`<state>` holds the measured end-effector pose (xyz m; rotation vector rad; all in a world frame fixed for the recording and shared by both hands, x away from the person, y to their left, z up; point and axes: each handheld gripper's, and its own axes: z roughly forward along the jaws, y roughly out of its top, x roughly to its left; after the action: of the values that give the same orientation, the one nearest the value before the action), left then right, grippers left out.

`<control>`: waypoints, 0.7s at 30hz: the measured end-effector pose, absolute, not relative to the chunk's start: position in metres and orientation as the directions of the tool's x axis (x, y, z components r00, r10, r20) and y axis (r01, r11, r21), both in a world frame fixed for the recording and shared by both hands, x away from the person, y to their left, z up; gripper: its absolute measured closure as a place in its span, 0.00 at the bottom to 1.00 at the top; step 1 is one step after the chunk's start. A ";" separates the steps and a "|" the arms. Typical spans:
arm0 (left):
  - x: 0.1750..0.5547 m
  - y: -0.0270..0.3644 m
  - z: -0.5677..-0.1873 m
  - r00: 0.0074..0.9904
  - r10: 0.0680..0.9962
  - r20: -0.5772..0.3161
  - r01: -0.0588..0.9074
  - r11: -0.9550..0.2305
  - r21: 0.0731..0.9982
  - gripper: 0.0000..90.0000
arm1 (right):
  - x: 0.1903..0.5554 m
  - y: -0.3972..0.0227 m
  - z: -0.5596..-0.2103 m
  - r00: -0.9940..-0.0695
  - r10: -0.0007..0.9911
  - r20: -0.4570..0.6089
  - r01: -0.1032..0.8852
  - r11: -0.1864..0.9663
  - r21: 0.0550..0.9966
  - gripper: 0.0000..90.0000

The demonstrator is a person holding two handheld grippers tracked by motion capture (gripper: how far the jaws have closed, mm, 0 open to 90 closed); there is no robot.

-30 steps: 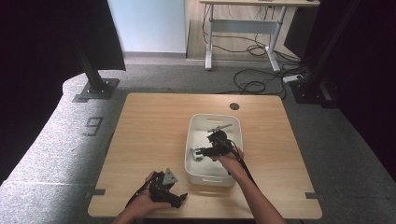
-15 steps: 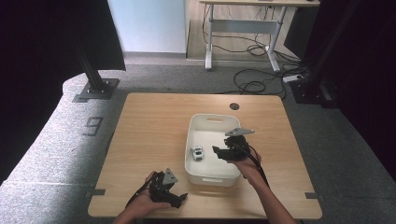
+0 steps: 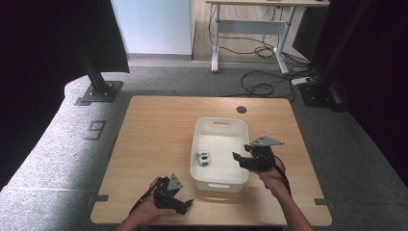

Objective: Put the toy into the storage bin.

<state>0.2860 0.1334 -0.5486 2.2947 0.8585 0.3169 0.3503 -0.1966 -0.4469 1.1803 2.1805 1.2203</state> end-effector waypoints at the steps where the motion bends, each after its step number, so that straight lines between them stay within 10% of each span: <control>1: 0.286 0.133 -0.549 0.755 0.655 -0.004 0.496 -0.568 0.657 0.00 | 0.350 -0.199 -0.447 -0.575 0.815 0.074 0.487 0.269 0.831 0.43; 21: 0.286 0.133 -0.549 0.755 0.656 -0.004 0.496 -0.567 0.657 0.00 | 0.334 -0.247 -0.446 -0.517 0.852 0.085 0.493 0.215 0.843 0.45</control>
<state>0.2859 0.1333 -0.5487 2.2943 0.8588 0.3171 0.3336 -0.2466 -0.4462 1.2464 2.0982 1.2239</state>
